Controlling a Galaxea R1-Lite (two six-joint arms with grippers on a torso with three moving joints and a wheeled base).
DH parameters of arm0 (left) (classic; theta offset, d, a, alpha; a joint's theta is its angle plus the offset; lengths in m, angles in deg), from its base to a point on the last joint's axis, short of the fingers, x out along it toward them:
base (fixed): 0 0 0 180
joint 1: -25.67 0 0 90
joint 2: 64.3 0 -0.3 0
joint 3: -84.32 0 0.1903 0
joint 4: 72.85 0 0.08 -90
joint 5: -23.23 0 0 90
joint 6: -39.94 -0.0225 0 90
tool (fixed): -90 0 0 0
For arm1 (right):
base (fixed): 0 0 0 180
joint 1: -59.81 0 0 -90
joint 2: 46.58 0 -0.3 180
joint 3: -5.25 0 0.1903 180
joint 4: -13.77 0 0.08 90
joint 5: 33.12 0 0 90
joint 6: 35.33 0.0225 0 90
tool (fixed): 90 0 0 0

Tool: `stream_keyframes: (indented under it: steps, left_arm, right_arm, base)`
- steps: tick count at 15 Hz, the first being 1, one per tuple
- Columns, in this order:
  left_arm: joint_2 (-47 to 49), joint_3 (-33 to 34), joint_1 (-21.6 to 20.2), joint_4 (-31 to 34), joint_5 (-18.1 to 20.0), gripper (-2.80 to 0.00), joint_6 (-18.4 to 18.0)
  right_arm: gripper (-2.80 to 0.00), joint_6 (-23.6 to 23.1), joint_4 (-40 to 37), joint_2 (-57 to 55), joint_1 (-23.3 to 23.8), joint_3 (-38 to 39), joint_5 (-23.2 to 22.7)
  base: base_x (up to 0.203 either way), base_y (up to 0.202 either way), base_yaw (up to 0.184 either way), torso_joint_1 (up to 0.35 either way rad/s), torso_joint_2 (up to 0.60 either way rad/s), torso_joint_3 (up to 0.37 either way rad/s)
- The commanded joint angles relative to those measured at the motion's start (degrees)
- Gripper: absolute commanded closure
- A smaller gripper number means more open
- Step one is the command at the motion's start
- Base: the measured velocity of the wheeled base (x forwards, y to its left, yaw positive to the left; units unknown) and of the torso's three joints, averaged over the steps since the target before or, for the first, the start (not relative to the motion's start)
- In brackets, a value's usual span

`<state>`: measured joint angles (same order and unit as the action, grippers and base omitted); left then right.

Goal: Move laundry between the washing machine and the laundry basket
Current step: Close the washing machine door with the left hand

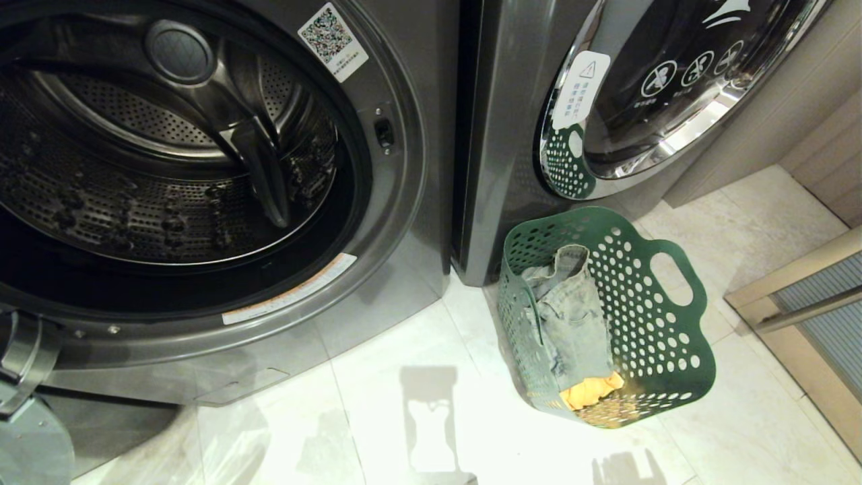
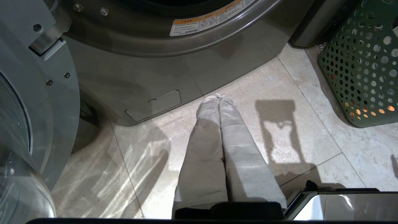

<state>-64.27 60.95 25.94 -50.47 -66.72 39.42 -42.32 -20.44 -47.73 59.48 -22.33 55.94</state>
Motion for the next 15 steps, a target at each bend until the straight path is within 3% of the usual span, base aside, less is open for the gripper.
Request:
stream_keyframes:
  steps: [1,6,15]
  left_arm:
    - [-0.02,0.35,0.0,0.02,0.04,0.0,0.0]
    - [-0.02,0.31,0.0,-0.16,-0.05,0.0,0.35]
    - [-0.02,0.35,0.0,-0.24,-0.05,0.0,0.35]
  right_arm:
    - [-2.8,0.05,0.12,1.06,0.07,0.17,-0.03]
    - [-2.8,0.05,0.18,1.06,0.07,0.17,-0.03]
    - [-2.8,0.05,0.21,1.06,0.07,0.17,-0.03]
  base:
    - [0.0,0.0,0.0,0.0,0.0,0.0]
    - [0.0,0.0,0.0,0.002,0.0,0.041]
    - [0.0,0.0,0.0,0.0,0.0,0.194]
